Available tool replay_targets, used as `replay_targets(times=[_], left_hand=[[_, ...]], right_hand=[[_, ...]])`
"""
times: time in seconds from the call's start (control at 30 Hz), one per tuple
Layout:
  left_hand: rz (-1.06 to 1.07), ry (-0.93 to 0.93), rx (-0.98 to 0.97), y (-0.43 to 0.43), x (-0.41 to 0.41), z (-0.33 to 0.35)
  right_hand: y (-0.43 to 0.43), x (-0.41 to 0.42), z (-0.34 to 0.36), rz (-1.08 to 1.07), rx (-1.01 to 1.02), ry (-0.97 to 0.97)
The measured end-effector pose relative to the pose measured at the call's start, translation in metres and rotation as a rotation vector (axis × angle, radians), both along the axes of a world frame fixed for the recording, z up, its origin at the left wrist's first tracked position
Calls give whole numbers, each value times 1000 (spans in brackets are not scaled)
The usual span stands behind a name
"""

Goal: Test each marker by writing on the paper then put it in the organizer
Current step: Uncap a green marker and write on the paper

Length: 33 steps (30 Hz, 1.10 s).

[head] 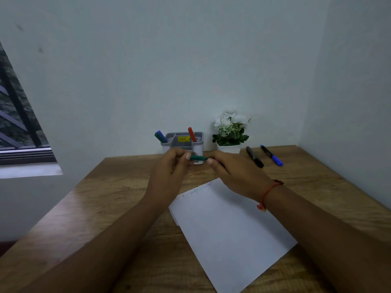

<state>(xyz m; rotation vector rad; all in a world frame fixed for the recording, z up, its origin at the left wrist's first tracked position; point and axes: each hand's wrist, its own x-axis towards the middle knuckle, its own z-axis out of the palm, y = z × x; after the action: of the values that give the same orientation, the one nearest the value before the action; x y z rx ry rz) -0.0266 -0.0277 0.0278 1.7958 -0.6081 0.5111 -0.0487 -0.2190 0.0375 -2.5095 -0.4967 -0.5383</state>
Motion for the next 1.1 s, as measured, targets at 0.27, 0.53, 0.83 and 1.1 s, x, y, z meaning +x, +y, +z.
replay_targets(times=[0.27, 0.53, 0.83, 1.1], left_hand=[[207, 200, 263, 24, 26, -10], [219, 309, 537, 35, 41, -18], [228, 260, 569, 32, 47, -25], [282, 195, 625, 31, 47, -25]], right_hand=[[-19, 14, -13, -117, 137, 74], [-4, 11, -5, -78, 974, 444], [-2, 16, -13, -109, 934, 444], [-4, 14, -18, -123, 829, 437]])
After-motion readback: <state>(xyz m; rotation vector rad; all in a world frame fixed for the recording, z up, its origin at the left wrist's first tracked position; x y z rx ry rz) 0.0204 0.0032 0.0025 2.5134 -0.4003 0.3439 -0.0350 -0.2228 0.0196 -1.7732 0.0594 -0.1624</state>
